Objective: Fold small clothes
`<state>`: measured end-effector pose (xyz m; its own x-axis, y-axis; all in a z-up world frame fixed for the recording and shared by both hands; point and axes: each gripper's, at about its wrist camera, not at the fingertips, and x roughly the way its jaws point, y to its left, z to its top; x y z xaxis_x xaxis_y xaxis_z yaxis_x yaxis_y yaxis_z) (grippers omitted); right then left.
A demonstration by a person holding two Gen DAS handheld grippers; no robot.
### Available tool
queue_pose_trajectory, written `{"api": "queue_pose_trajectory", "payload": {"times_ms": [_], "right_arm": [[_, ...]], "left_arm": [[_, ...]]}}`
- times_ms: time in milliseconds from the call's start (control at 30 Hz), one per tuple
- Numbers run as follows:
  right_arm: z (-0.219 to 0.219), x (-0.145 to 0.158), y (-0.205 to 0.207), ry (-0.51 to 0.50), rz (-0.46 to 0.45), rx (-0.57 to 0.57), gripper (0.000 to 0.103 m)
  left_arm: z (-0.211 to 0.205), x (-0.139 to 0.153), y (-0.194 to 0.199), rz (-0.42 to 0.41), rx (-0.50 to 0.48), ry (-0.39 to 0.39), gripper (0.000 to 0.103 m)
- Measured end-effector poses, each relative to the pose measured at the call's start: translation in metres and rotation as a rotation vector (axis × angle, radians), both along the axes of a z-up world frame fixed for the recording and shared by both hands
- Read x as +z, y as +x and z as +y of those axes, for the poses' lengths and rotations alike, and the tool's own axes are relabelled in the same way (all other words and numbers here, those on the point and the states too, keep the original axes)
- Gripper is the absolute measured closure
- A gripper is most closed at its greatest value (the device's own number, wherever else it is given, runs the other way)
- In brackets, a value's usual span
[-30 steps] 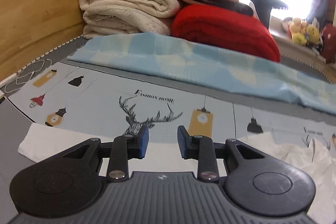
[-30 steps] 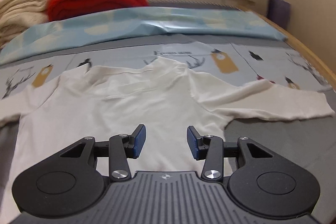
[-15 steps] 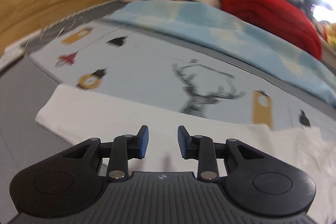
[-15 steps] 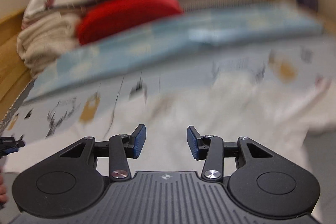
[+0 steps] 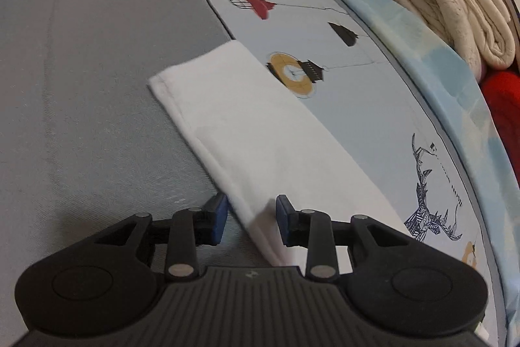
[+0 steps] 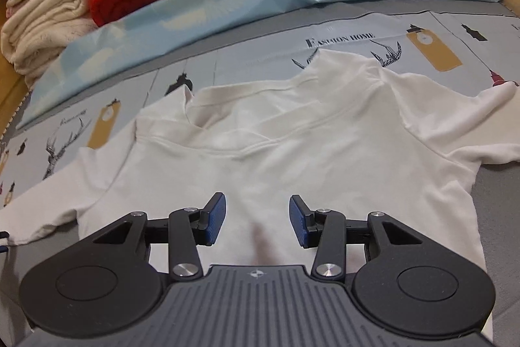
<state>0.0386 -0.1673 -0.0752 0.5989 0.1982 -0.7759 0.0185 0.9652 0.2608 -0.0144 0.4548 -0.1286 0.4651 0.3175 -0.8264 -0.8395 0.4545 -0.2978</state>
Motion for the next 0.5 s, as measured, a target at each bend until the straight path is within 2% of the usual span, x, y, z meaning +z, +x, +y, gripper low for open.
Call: {"api": "queue_pose_trajectory", "payload": {"times_ms": [33, 67, 133, 200, 267, 367, 500], "right_arm": [[-0.001, -0.001, 0.001, 0.005, 0.009, -0.006, 0.058], [-0.003, -0.003, 0.002, 0.012, 0.016, -0.014, 0.058], [-0.006, -0.004, 0.003, 0.018, 0.022, -0.028, 0.058], [-0.009, -0.003, 0.003, 0.012, 0.025, -0.048, 0.058], [-0.012, -0.001, 0.003, 0.001, 0.021, -0.066, 0.058], [-0.018, 0.002, 0.003, 0.002, 0.02, -0.082, 0.058], [-0.025, 0.006, 0.005, 0.001, 0.008, -0.115, 0.058]], "left_arm": [[-0.004, 0.001, 0.004, 0.013, -0.016, 0.031, 0.08], [-0.008, 0.003, 0.007, 0.019, -0.023, 0.056, 0.1], [-0.02, 0.017, 0.008, 0.05, 0.006, 0.152, 0.1], [-0.043, 0.039, 0.017, 0.087, -0.015, 0.258, 0.1], [-0.073, 0.07, 0.023, 0.013, -0.07, 0.314, 0.1], [-0.13, 0.104, 0.038, -0.091, -0.226, 0.381, 0.1], [-0.217, 0.128, 0.053, -0.231, -0.449, 0.409, 0.1]]}}
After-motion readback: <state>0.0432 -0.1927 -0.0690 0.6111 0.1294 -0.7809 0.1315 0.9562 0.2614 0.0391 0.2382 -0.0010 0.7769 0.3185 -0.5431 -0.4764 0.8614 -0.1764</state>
